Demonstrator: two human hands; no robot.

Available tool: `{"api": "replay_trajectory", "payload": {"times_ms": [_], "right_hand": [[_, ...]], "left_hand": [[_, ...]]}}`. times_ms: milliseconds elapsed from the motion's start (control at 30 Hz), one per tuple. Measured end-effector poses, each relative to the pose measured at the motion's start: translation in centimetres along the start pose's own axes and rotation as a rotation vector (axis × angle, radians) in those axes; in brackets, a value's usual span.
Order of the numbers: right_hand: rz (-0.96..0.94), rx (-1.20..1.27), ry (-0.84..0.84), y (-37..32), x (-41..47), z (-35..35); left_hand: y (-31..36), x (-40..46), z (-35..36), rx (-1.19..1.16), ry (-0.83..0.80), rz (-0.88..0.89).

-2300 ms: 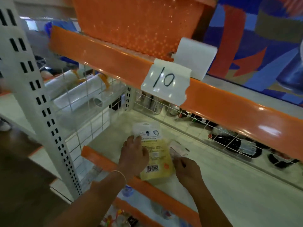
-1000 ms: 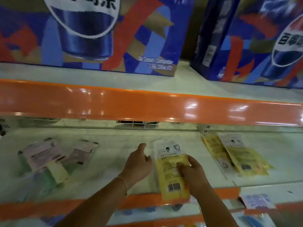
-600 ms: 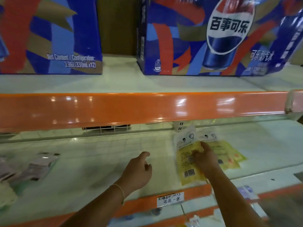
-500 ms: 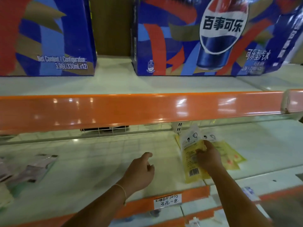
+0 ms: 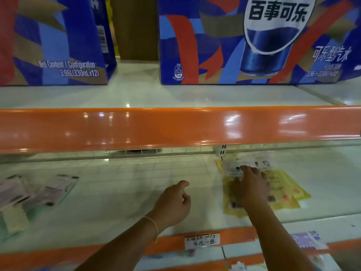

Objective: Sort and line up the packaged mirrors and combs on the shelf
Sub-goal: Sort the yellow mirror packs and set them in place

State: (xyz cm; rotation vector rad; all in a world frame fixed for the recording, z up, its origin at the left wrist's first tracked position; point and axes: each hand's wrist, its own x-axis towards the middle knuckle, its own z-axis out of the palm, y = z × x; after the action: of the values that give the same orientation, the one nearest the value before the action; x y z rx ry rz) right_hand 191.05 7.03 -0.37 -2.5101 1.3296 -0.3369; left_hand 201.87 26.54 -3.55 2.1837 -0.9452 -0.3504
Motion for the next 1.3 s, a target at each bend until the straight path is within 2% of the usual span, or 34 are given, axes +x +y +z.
{"api": "replay_trajectory", "payload": {"times_ms": [200, 433, 567, 733, 900, 1033, 1133, 1200, 1300], "right_hand": [[-0.307, 0.152, -0.029, -4.5, -3.8, 6.0], [-0.431, 0.3, -0.157, -9.8, -9.3, 9.9], [-0.473, 0.349, -0.257, -13.2, -12.0, 10.7], [-0.565, 0.349, -0.298, -18.5, -15.2, 12.3], [-0.579, 0.359, -0.337, -24.0, -18.9, 14.1], [-0.571, 0.414, -0.351, -28.2, -21.2, 15.9], [-0.549, 0.438, -0.32, -31.1, -22.5, 17.1], [-0.518, 0.495, -0.283, -32.9, -23.1, 18.2], [-0.419, 0.566, -0.309, -34.8, -24.1, 19.5]], "left_hand": [[-2.2, -0.6, -0.4, 0.136, 0.044, 0.006], [-7.4, -3.7, -3.8, 0.334, 0.179, 0.032], [-11.0, -6.4, -7.2, 0.329, 0.286, 0.012], [-14.9, -10.6, -13.8, 0.299, 0.435, -0.008], [-20.0, -14.1, -20.7, 0.328, 0.614, -0.112], [-24.8, -16.2, -26.0, 0.378, 0.671, -0.312], [-28.1, -17.2, -28.6, 0.251, 0.687, -0.451], [-30.2, -17.6, -29.4, 0.012, 0.602, -0.514], [-32.1, -17.7, -29.1, -0.161, 0.555, -0.426]]}}
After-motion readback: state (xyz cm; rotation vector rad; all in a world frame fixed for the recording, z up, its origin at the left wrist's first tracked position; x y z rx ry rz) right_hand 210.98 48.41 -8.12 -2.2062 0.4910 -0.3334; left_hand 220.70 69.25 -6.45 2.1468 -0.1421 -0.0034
